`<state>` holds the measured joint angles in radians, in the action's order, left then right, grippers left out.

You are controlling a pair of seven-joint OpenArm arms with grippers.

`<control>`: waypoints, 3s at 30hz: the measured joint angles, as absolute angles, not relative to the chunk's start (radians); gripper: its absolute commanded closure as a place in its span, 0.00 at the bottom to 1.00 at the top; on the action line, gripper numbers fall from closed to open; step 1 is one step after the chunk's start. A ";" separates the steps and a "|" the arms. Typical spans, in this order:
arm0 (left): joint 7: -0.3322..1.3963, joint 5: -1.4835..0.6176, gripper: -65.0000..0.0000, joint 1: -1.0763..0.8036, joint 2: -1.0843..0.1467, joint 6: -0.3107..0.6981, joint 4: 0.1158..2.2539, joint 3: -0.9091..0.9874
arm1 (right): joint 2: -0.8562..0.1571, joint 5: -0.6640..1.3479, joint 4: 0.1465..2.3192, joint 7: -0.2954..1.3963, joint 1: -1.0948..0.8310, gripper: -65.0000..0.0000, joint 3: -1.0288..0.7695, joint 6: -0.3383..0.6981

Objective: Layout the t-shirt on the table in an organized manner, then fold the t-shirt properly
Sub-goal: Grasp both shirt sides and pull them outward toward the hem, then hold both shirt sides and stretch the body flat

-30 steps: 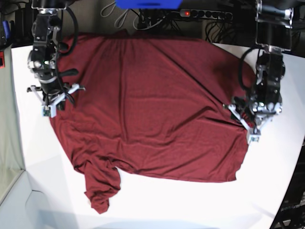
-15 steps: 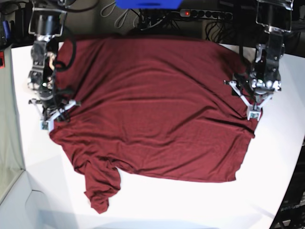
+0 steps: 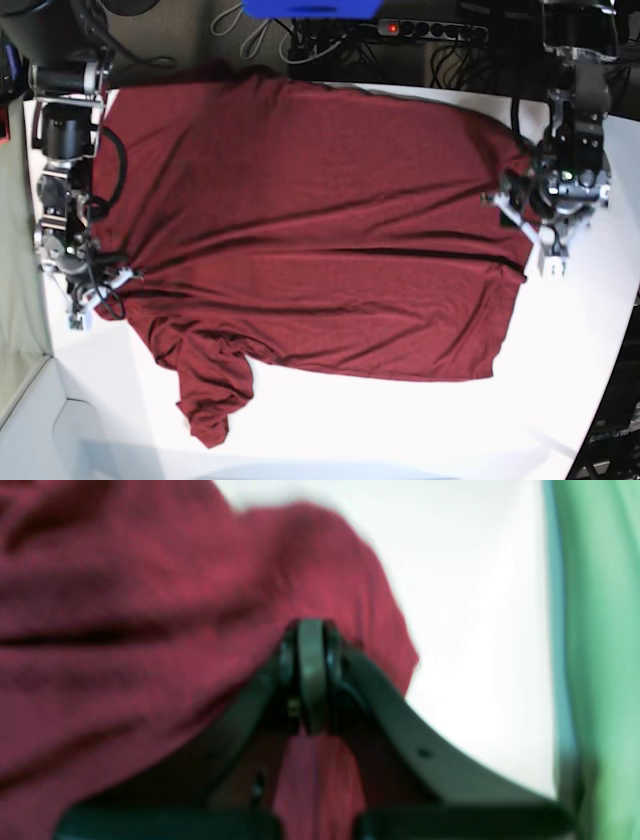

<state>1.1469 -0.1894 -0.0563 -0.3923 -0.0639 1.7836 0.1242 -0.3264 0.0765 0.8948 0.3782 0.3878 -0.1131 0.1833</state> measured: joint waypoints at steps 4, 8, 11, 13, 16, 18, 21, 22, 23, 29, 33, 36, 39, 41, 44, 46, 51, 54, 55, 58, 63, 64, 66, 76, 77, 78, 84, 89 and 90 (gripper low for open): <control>1.141 -0.196 0.46 -0.011 -0.353 -0.060 1.838 0.167 | -0.327 0.077 1.000 0.405 0.369 1.00 -0.113 0.183; 1.133 -0.191 0.46 0.120 -0.336 -0.059 1.668 0.150 | -0.335 0.077 1.103 0.403 0.344 1.00 -0.115 0.183; 1.048 -0.183 0.46 0.226 -0.312 -0.064 1.473 0.107 | -0.331 0.078 1.132 0.403 0.319 1.00 -0.112 0.183; 1.007 -0.184 0.46 0.284 -0.307 -0.064 1.351 0.054 | -0.324 0.078 1.134 0.410 0.300 1.00 -0.110 0.183; 0.973 -0.188 0.46 0.362 -0.294 -0.064 1.208 -0.039 | -0.320 0.078 1.152 0.466 0.252 1.00 -0.113 0.183; 0.922 -0.191 0.46 0.398 -0.289 -0.061 1.139 -0.097 | -0.313 0.081 1.174 0.483 0.216 1.00 -0.117 0.182; 0.841 -0.187 0.46 0.429 -0.282 -0.060 1.047 -0.163 | -0.296 0.076 1.216 0.482 0.166 1.00 -0.117 0.183; 0.820 -0.188 0.46 0.437 -0.282 -0.060 1.014 -0.179 | -0.292 0.079 1.229 0.482 0.153 1.00 -0.116 0.183; 0.802 -0.188 0.46 0.447 -0.280 -0.060 0.979 -0.192 | -0.291 0.079 1.236 0.478 0.142 1.00 -0.115 0.184; 0.606 -0.196 0.46 0.513 -0.282 -0.059 0.785 -0.199 | -0.295 0.089 1.140 0.420 0.159 1.00 -0.118 0.183; 0.480 -0.207 0.46 0.533 -0.286 -0.056 0.684 -0.199 | -0.299 0.088 0.996 0.331 0.241 1.00 -0.117 0.182; 0.438 -0.207 0.46 0.546 -0.288 -0.056 0.641 -0.198 | -0.302 0.091 0.888 0.283 0.311 1.00 -0.116 0.183; 0.398 -0.207 0.46 0.543 -0.289 -0.056 0.633 -0.199 | -0.305 0.092 0.774 0.233 0.387 1.00 -0.113 0.183; 0.387 -0.206 0.46 0.543 -0.289 -0.055 0.631 -0.197 | -0.305 0.087 0.700 0.219 0.442 1.00 -0.113 0.183; 0.380 -0.204 0.46 0.550 -0.288 -0.056 0.624 -0.196 | -0.305 0.084 0.606 0.196 0.516 1.00 -0.103 0.182; 0.387 -0.203 0.46 0.561 -0.288 -0.056 0.620 -0.197 | -0.309 0.082 0.562 0.189 0.554 1.00 -0.059 0.182; 0.410 -0.202 0.46 0.597 -0.288 -0.056 0.585 -0.196 | -0.298 0.075 0.525 0.171 0.603 1.00 0.070 0.183; 0.413 -0.199 0.46 0.640 -0.301 -0.056 0.529 -0.197 | -0.288 0.075 0.525 0.147 0.609 1.00 0.099 0.183; 0.406 -0.198 0.46 0.644 -0.305 -0.057 0.518 -0.196 | -0.288 0.075 0.523 0.160 0.619 1.00 0.108 0.183; 0.363 -0.191 0.46 0.646 -0.319 -0.060 0.509 -0.197 | -0.291 0.075 0.518 0.160 0.661 1.00 0.113 0.183; 0.342 -0.192 0.46 0.695 -0.330 -0.061 0.505 -0.196 | -0.327 0.075 0.525 0.160 0.729 1.00 0.113 0.182; 0.339 -0.192 0.46 0.706 -0.330 -0.061 0.508 -0.196 | -0.331 0.075 0.527 0.162 0.734 1.00 0.112 0.182; 0.331 -0.192 0.46 0.722 -0.324 -0.061 0.517 -0.196 | -0.342 0.075 0.547 0.208 0.731 1.00 0.112 0.183; 0.472 -0.197 0.46 0.647 -0.324 -0.067 0.813 -0.193 | -0.379 0.078 1.078 0.471 0.378 1.00 -0.066 0.178; 0.501 -0.197 0.46 0.627 -0.327 -0.065 0.860 -0.193 | -0.372 0.077 1.136 0.484 0.335 1.00 -0.081 0.176; 0.537 -0.198 0.46 0.607 -0.329 -0.065 0.905 -0.192 | -0.361 0.070 1.191 0.508 0.301 1.00 -0.096 0.175; 0.810 -0.198 0.46 0.389 -0.337 -0.057 1.186 -0.086 | -0.272 0.081 1.438 0.591 0.120 1.00 -0.145 0.182; 0.884 -0.181 0.46 0.214 -0.346 -0.065 1.297 0.017 | -0.226 0.076 1.479 0.616 0.031 1.00 -0.154 0.183; 0.880 -0.185 0.46 0.187 -0.345 -0.064 1.300 0.018 | -0.218 0.076 1.475 0.618 0.029 1.00 -0.153 0.183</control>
